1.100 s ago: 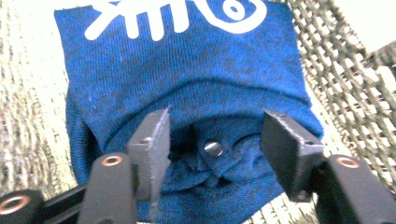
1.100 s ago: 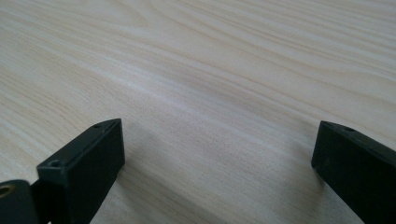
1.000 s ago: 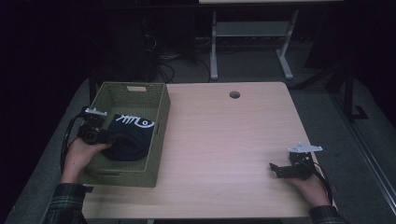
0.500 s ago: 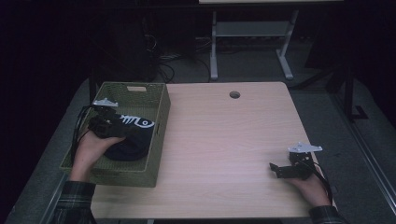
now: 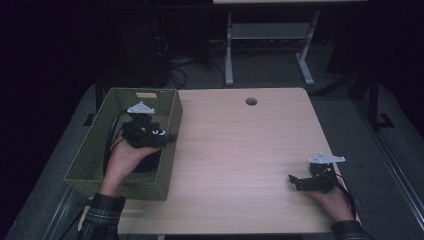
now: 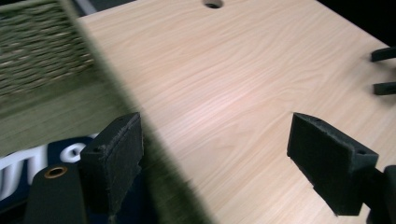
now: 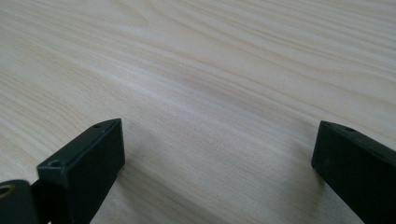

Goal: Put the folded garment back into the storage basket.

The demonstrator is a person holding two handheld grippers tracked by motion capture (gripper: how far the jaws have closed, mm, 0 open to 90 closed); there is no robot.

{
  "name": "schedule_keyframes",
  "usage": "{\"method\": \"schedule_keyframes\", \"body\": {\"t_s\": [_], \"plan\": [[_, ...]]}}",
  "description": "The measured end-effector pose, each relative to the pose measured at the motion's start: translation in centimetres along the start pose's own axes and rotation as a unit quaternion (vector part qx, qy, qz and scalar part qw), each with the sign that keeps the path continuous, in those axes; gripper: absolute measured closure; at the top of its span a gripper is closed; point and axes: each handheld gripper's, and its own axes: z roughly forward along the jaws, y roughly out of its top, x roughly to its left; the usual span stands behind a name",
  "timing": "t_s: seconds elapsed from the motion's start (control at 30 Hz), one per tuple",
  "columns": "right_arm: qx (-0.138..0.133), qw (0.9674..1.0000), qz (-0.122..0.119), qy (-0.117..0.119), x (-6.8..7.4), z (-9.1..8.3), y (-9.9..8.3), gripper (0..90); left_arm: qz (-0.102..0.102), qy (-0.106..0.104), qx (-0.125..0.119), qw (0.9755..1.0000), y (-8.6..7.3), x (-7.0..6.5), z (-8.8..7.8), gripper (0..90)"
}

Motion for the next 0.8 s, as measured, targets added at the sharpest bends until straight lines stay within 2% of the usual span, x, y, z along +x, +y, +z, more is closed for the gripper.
{"method": "schedule_keyframes", "body": {"t_s": [0.13, 0.2, 0.3, 0.53, 0.57, 0.8], "plan": [[0.0, 1.0, -0.001, 0.001, 0.0, 0.0, 0.0, 2.3, 0.002, -0.017, -0.006, 0.9998, 0.2, -1.7, 2.0, 17.6], [0.0, 1.0, -0.001, 0.001, 0.0, 0.0, 0.0, 2.3, 0.004, -0.022, -0.003, 0.9997, 0.2, -2.0, 2.5, 17.6], [0.0, 1.0, -0.002, 0.001, 0.0, 0.0, 0.0, 2.3, 0.012, -0.033, 0.004, 0.9994, 0.4, -3.2, 4.1, 17.7], [0.0, 1.0, -0.002, 0.001, 0.0, 0.0, 0.0, 2.3, 0.023, -0.042, 0.007, 0.9988, 0.4, -4.8, 6.2, 17.7], [0.001, 1.0, -0.002, 0.001, 0.0, 0.0, 0.0, 2.3, 0.026, -0.043, 0.01, 0.9987, 0.2, -5.3, 6.8, 17.6], [0.001, 1.0, -0.003, 0.002, 0.0, 0.0, 0.0, 2.3, 0.038, -0.05, 0.02, 0.9978, -0.5, -6.6, 8.9, 17.6]]}}
